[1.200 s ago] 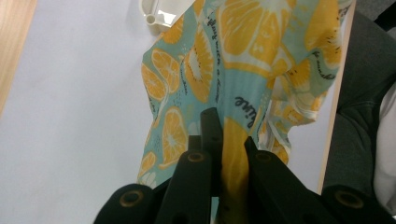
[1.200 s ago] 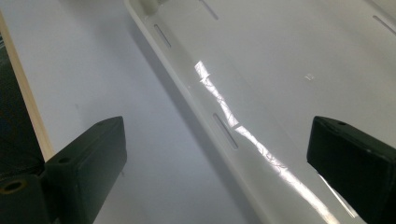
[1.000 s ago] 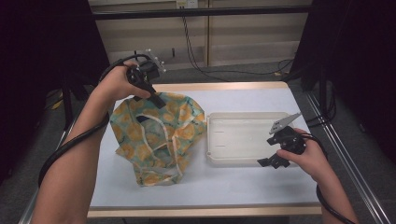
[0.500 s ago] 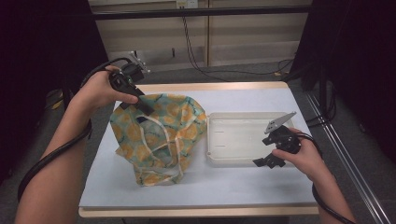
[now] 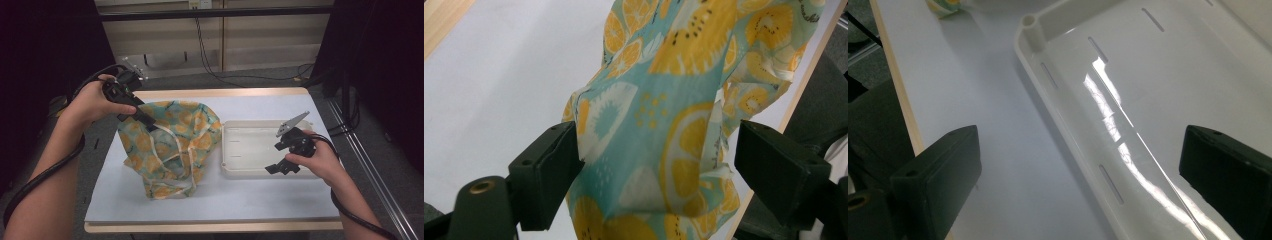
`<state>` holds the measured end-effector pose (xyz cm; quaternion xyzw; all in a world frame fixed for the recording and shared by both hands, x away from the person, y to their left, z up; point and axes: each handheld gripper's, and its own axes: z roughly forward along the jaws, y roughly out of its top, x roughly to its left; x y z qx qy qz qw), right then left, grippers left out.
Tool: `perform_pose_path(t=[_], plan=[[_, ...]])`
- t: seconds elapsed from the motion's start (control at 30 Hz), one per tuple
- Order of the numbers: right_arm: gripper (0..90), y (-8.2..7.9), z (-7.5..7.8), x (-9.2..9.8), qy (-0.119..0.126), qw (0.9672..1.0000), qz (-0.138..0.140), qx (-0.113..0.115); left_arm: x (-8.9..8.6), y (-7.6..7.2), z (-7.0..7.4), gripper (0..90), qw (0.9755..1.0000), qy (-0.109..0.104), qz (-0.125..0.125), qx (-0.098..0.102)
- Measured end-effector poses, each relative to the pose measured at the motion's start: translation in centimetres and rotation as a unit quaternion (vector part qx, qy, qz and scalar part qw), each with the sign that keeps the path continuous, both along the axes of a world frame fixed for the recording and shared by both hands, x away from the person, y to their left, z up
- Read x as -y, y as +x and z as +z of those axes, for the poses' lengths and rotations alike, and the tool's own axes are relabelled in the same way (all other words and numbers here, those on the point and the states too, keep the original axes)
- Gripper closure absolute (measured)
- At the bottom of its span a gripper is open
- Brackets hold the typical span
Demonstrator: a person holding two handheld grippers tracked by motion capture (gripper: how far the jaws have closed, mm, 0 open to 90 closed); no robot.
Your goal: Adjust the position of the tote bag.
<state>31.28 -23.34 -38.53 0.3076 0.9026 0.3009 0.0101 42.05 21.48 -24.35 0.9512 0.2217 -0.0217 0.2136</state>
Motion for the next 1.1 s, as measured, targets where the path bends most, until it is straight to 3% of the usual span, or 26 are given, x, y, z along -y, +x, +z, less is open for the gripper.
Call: perform_pose_path(t=[0.23,0.27,0.63,1.1], plan=[[3.7,0.9,1.0,-0.9,-0.013,0.9999,0.000,-0.008,-1.1,-0.7,0.0,15.6,0.9997,-0.015,0.018,0.001],[3.6,1.0,1.2,-1.1,-0.016,0.9998,0.002,-0.007,-1.3,-0.7,0.0,14.9,0.9998,-0.008,0.016,0.003],[4.4,1.9,2.8,-3.4,-0.030,0.9995,0.011,-0.005,-2.7,-1.2,-0.4,14.5,0.9993,-0.014,0.033,0.005],[8.1,3.1,4.2,-5.5,-0.025,0.9991,0.035,-0.003,-4.1,-1.6,-1.1,17.3,0.9988,-0.019,0.044,0.001]])
